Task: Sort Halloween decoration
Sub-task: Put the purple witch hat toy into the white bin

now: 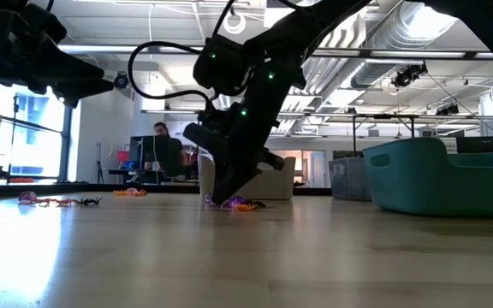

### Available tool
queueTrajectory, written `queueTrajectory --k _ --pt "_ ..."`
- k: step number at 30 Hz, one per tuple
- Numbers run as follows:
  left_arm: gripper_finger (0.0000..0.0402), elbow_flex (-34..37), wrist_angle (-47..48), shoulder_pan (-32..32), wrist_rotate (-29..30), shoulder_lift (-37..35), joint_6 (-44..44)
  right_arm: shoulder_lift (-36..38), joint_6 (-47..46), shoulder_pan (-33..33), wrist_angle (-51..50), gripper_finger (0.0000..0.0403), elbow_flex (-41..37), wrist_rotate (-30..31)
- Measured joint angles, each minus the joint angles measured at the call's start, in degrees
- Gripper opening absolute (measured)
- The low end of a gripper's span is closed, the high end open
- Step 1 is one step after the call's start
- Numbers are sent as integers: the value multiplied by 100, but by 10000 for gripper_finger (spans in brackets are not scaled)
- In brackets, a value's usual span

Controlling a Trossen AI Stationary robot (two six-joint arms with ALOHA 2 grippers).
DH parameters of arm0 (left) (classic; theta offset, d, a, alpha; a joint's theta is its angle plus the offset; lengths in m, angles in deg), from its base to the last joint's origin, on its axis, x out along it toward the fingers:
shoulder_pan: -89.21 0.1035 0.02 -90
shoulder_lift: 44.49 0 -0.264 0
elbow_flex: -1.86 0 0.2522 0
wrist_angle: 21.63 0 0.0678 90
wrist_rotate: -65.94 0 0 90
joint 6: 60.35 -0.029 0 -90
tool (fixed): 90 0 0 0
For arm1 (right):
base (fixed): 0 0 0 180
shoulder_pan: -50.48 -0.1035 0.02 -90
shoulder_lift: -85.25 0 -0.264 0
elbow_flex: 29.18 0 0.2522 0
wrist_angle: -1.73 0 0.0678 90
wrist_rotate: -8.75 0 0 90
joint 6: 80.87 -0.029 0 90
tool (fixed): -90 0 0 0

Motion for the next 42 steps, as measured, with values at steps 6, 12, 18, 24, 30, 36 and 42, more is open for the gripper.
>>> queueTrajectory --k 6,12,18,24,30,36,42 --pt "186 -1 2 0 0 0 0 9 4 -24 -10 6 0 7" --pt "186 0 2 -1 0 0 1 13 4 -43 -4 6 0 26" --pt "186 -1 2 0 0 0 2 82 6 -41 -15 6 4 49" --pt "186 0 2 -1 0 0 0 374 59 -34 -121 6 11 155" --pt "186 -1 0 -2 0 0 0 813 160 5 -438 6 20 458" --pt "186 0 1 -1 0 0 0 1147 181 114 -857 6 22 607" --pt "186 -1 4 -2 0 0 0 1332 271 265 -1049 6 22 625"
